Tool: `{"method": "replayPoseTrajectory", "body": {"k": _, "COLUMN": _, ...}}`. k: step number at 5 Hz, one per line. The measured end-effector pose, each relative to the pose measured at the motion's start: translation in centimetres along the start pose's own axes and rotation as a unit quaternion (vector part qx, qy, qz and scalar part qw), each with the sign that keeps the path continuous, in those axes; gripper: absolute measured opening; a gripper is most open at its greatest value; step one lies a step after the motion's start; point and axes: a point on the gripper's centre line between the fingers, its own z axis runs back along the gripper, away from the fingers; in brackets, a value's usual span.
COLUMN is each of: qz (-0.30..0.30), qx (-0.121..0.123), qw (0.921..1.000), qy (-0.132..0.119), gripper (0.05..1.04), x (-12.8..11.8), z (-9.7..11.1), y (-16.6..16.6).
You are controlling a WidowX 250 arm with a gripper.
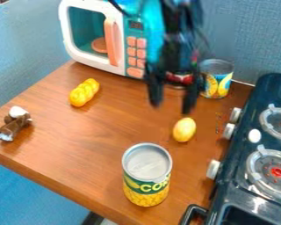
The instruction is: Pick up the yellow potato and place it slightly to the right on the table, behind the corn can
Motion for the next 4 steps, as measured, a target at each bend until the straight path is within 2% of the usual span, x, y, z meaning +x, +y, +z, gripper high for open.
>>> {"method": "replayPoseTrajectory", "body": {"k": 1, "qz": 0.022, "qx": -0.024, "qw": 0.9995, "qy": 0.002, "gripper": 0.997, "x": -0.9, "z": 1.7, "y": 2.3}}
{"method": "replayPoseTrajectory", "body": {"k": 2, "qz": 0.011, "qx": -0.013, "qw": 0.9997, "qy": 0.015, "gripper": 0.997, "x": -1.9, "z": 2.9, "y": 4.7}}
{"method": "replayPoseTrajectory", "body": {"k": 3, "qz": -0.007, "qx": 0.021, "qw": 0.9997, "qy": 0.015, "gripper": 0.997, "x": -2.5, "z": 3.7, "y": 9.2}}
{"method": "replayPoseTrajectory", "body": {"k": 4, "qz": 0.014, "qx": 0.062, "qw": 0.9977, "qy": 0.023, "gripper": 0.997, "x": -3.4, "z": 4.0, "y": 13.9}}
